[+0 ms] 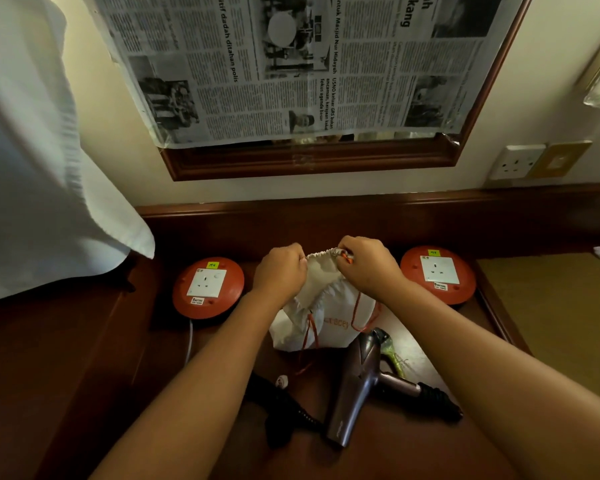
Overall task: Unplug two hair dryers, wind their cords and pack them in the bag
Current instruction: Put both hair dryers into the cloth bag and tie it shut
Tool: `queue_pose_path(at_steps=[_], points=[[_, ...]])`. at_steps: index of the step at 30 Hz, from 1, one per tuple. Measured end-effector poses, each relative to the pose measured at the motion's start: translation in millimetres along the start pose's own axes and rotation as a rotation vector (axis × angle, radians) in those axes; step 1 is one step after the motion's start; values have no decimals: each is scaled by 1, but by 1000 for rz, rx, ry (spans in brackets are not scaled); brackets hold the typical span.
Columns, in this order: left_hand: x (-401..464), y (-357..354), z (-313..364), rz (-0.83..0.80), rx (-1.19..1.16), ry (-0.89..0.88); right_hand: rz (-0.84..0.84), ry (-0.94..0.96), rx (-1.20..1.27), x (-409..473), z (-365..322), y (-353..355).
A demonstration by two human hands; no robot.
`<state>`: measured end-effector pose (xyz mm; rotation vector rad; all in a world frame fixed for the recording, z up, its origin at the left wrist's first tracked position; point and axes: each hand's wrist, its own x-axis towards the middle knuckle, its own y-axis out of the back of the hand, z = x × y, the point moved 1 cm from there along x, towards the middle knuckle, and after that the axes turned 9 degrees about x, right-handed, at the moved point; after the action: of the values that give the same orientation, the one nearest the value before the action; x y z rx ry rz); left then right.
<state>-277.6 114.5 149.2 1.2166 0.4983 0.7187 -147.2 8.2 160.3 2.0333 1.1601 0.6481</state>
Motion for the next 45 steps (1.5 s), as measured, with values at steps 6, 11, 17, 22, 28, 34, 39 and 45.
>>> queue_pose_path(at_steps=[6, 11, 17, 22, 28, 34, 39, 45], points=[[-8, -1, -16, 41, 70, 43, 80, -83, -16, -2, 13, 7], [-3, -2, -11, -11, 46, -19, 83, -84, 122, 0, 15, 5], [7, 2, 15, -52, -4, -128, -32, 1, 135, 7, 3, 2], [11, 6, -12, 77, -45, 52, 46, -72, 26, 1, 25, 12], [0, -3, -14, 7, -85, 49, 114, -80, 115, 2, 22, 13], [-7, -5, 31, -32, 151, -244, -42, -59, 114, 6, 6, 6], [-1, 0, 13, 6, -118, 22, 19, -121, 174, -2, 13, 11], [-8, -4, -22, -31, -427, 317, 174, -199, 179, -5, 35, 27]])
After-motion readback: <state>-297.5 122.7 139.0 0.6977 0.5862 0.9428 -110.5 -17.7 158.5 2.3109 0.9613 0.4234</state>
